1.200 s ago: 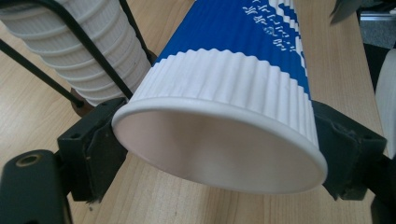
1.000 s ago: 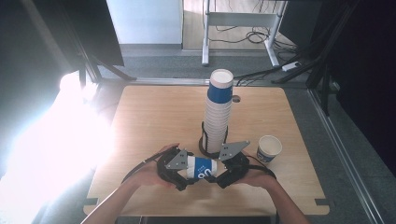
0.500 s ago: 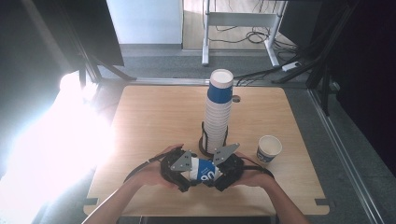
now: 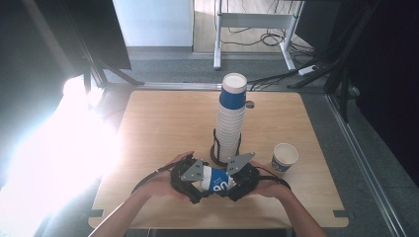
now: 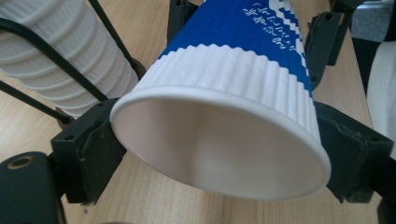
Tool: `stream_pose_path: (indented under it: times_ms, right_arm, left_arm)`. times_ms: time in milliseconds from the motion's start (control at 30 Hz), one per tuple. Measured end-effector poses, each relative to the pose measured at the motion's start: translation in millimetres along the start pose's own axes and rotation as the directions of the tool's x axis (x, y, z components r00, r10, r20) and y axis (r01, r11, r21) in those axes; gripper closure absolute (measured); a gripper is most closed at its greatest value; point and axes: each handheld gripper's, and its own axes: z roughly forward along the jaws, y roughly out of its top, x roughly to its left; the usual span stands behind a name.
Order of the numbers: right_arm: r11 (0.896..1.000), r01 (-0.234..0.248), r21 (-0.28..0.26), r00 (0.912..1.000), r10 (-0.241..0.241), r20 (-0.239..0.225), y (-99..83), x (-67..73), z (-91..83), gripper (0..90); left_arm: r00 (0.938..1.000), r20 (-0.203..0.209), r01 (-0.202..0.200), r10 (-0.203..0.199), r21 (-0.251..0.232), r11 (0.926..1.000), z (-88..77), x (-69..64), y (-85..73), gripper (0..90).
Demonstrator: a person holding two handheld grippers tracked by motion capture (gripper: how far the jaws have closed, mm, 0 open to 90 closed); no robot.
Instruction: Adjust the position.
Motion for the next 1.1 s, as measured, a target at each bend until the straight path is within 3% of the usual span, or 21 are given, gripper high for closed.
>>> stream_pose_path:
  times_ms: [133, 200, 300, 367, 533, 567, 600, 733, 767, 800, 833, 867, 933, 967, 1000, 1033, 1100]
  right_arm:
    - [0.999, -0.017, -0.047, 0.9999, 0.017, 0.004, -3.0, -1.3, -3.2, 26.6]
    - [0.995, -0.033, -0.099, 0.9994, 0.034, 0.007, -6.1, -2.7, -7.0, 26.6]
    - [0.990, -0.043, -0.132, 0.9988, 0.045, 0.016, -8.1, -3.5, -9.4, 26.6]
    - [0.988, -0.047, -0.147, 0.9985, 0.050, 0.020, -9.5, -3.6, -10.2, 26.5]
    - [0.979, -0.071, -0.189, 0.9963, 0.079, 0.034, -12.5, -4.5, -11.6, 26.5]
    - [0.973, -0.085, -0.215, 0.9947, 0.096, 0.039, -14.0, -4.5, -12.4, 26.5]
    - [0.973, -0.085, -0.215, 0.9947, 0.096, 0.039, -14.0, -4.5, -12.4, 26.5]
    - [0.958, -0.116, -0.264, 0.9895, 0.135, 0.053, -16.2, -5.1, -13.6, 26.5]
    - [0.948, -0.130, -0.291, 0.9861, 0.154, 0.061, -17.4, -5.5, -14.3, 26.5]
    - [0.948, -0.130, -0.291, 0.9861, 0.154, 0.061, -17.4, -5.5, -14.3, 26.5]
    - [0.936, -0.140, -0.322, 0.9827, 0.171, 0.071, -19.2, -5.5, -15.0, 26.6]
    - [0.936, -0.140, -0.322, 0.9827, 0.171, 0.071, -19.2, -5.5, -15.0, 26.6]
    - [0.923, -0.149, -0.354, 0.9800, 0.186, 0.072, -21.4, -5.6, -15.7, 26.5]
    - [0.910, -0.154, -0.384, 0.9772, 0.198, 0.076, -23.5, -5.2, -16.3, 26.6]
    - [0.910, -0.154, -0.384, 0.9772, 0.198, 0.076, -23.5, -5.2, -16.3, 26.6]
    - [0.904, -0.155, -0.399, 0.9759, 0.203, 0.080, -24.7, -4.9, -16.5, 26.6]
    - [0.887, -0.166, -0.431, 0.9720, 0.221, 0.080, -27.6, -4.9, -16.9, 26.6]
  left_arm:
    - [0.9990, -0.012, 0.043, -0.044, -0.040, 0.9982, -3.7, 1.7, -2.2, 8.6]
    - [0.9978, -0.017, 0.063, -0.064, -0.063, 0.9961, -4.8, 1.9, -3.8, 7.6]
    - [0.9923, -0.031, 0.116, -0.120, -0.110, 0.9872, -6.4, 1.9, -7.3, 7.1]
    - [0.9906, -0.035, 0.127, -0.132, -0.119, 0.9847, -6.7, 2.1, -8.3, 7.1]
    - [0.9770, -0.040, 0.199, -0.209, -0.184, 0.9626, -9.1, 1.9, -13.5, 7.1]
    - [0.9712, -0.044, 0.220, -0.234, -0.207, 0.9531, -10.3, 1.4, -14.8, 7.0]
    - [0.9712, -0.044, 0.220, -0.234, -0.207, 0.9531, -10.3, 1.4, -14.8, 7.0]
    - [0.9588, -0.036, 0.264, -0.282, -0.252, 0.9310, -13.1, 0.8, -18.3, 7.0]
    - [0.9545, -0.035, 0.278, -0.296, -0.261, 0.9245, -13.9, 0.7, -19.6, 7.0]
    - [0.9501, -0.035, 0.289, -0.310, -0.273, 0.9175, -14.8, 0.5, -21.1, 7.0]
    - [0.9395, -0.020, 0.321, -0.342, -0.299, 0.8987, -16.7, 0.7, -24.7, 7.0]
    - [0.9395, -0.020, 0.321, -0.342, -0.299, 0.8987, -16.7, 0.7, -24.7, 7.0]
    - [0.9282, -0.006, 0.351, -0.372, -0.321, 0.8798, -17.5, 1.1, -28.8, 7.0]
    - [0.9157, 0.014, 0.382, -0.402, -0.337, 0.8602, -17.2, 1.3, -32.5, 7.0]
    - [0.9157, 0.014, 0.382, -0.402, -0.337, 0.8602, -17.2, 1.3, -32.5, 7.0]
    - [0.9118, 0.021, 0.392, -0.410, -0.345, 0.8531, -16.9, 1.3, -34.0, 7.0]
    - [0.8969, 0.036, 0.423, -0.441, -0.362, 0.8310, -15.9, 1.6, -36.6, 7.1]
